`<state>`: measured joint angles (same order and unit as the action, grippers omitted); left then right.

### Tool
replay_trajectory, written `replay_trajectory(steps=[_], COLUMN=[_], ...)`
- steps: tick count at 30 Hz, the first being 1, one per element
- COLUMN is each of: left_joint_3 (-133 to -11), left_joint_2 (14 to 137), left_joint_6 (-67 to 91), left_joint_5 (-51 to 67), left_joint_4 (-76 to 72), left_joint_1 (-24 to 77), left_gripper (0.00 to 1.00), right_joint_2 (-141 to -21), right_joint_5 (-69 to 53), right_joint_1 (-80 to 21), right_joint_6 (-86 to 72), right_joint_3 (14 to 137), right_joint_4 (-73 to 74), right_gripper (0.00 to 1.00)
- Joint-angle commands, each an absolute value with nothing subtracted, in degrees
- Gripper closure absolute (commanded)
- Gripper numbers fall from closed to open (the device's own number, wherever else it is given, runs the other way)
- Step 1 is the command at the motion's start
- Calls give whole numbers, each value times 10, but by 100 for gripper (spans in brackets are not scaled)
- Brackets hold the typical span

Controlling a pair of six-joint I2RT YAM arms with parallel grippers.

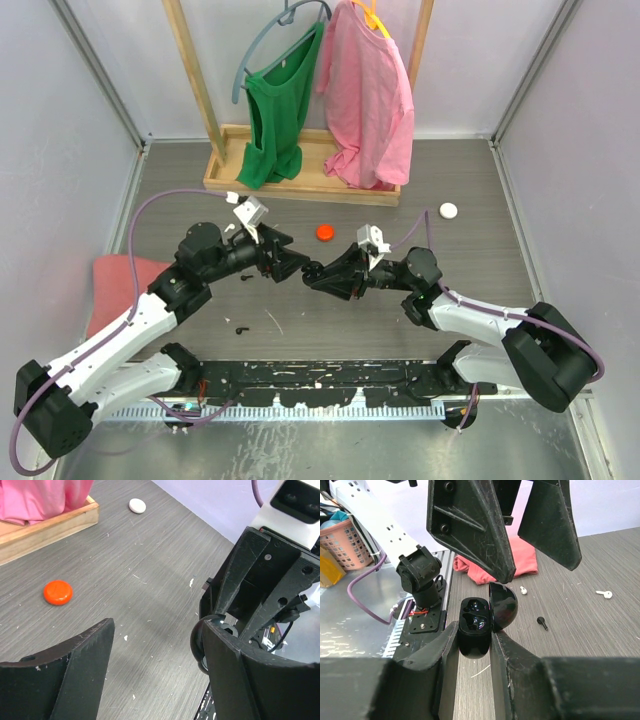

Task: Insert the wireless bluetooth earbuds into the charging case
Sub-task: Open the charging case, then pick up the earbud from the center of the board.

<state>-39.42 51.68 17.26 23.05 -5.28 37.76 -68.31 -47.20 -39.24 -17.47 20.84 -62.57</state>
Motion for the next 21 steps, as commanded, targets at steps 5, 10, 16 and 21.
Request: replay_trajectory(steps=[5,10,16,21], left_joint_3=[-421,-439,-464,-490], left_joint_2=[504,500,492,498], left_joint_6=[183,196,233,294], left_joint_5=[213,170,93,6], left_joint_4=[-49,21,135,262], left_joint_1=[374,374,374,374], left_gripper=[24,22,21,19], right_joint_2=[-682,-684,-691,-692], right_joint_5=[-443,-419,-400,-382], right_joint_1=[-395,-395,-395,-395], right_joint_6=[-159,-144,-136,-128], right_joint_3=[204,201,197,194], right_joint_4=[-637,-628,-627,-622], right_gripper=[91,91,91,91])
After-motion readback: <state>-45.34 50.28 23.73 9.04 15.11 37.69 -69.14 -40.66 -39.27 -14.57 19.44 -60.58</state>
